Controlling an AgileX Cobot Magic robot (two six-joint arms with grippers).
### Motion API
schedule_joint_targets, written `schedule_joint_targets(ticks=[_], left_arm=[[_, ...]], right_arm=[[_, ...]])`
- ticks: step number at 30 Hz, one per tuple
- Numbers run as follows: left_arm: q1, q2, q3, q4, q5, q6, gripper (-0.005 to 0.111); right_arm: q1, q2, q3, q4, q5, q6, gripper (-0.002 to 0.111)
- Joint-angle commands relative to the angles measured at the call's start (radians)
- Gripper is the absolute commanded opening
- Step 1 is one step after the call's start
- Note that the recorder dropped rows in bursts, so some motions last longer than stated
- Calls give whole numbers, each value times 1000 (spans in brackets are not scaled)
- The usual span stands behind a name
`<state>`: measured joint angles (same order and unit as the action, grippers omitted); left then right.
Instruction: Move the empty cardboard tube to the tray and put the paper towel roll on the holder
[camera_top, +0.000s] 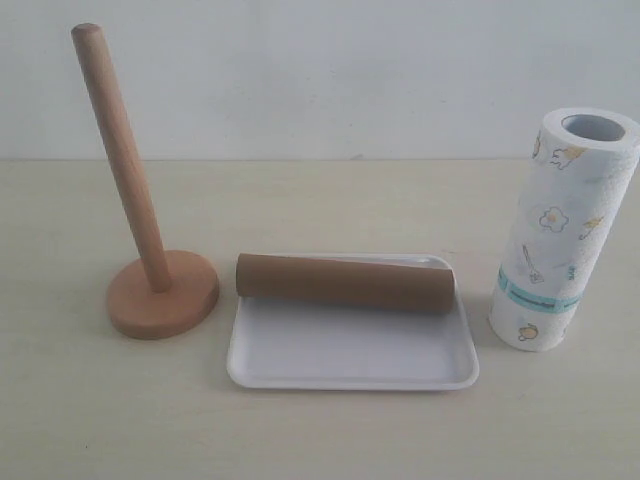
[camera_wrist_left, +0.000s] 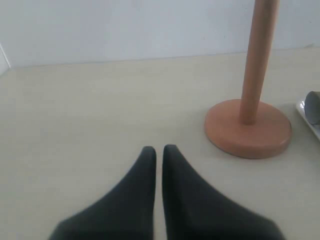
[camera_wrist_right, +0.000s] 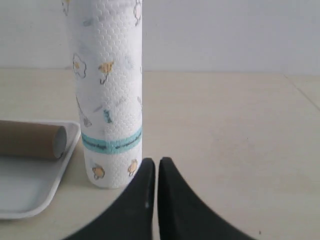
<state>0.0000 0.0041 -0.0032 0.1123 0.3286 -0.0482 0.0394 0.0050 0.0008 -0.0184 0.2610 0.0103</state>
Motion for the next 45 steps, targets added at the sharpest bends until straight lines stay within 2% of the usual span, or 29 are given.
schedule_joint_targets(ticks=[1, 5, 7, 11, 15, 17, 20, 23, 28, 31, 33, 37, 41, 45], left_arm=[[2, -4, 3, -11, -7, 6, 4], [2, -4, 3, -11, -7, 6, 4], [2, -4, 3, -11, -7, 6, 4], [2, -4, 3, -11, -7, 6, 4], [2, -4, 3, -11, -7, 6, 4], [2, -4, 3, -11, -7, 6, 4], [2, -4, 3, -11, -7, 6, 4], [2, -4, 3, -11, -7, 6, 4], [1, -4, 3, -11, -5, 6, 4], [1, -4, 3, -11, -7, 6, 4], [1, -4, 3, -11, -7, 6, 4], [1, -4, 3, -11, -7, 6, 4], [1, -4, 3, -11, -7, 6, 4], [1, -4, 3, -11, -7, 6, 4]], right_arm=[[-7, -5, -1, -17, -129, -20, 3], [-7, -5, -1, -17, -205, -16, 3], [-7, -5, -1, -10, -304, -10, 3], [-7, -5, -1, -10, -659, 85, 3], [-7, -5, -1, -10, -1112, 175, 3], [-7, -5, -48, -5, -1179, 192, 3], [-7, -5, -195, -3, -1059, 192, 3], [-7, 66, -372, -3, -839, 192, 3], [-7, 250, -612, -14, -347, 188, 3], [-7, 366, -693, -13, -45, 188, 3], [-7, 438, -710, -13, 79, 188, 3], [-7, 546, -710, -9, 205, 206, 3], [-7, 651, -710, 132, 288, 214, 3], [-7, 756, -689, 214, 279, 82, 3]])
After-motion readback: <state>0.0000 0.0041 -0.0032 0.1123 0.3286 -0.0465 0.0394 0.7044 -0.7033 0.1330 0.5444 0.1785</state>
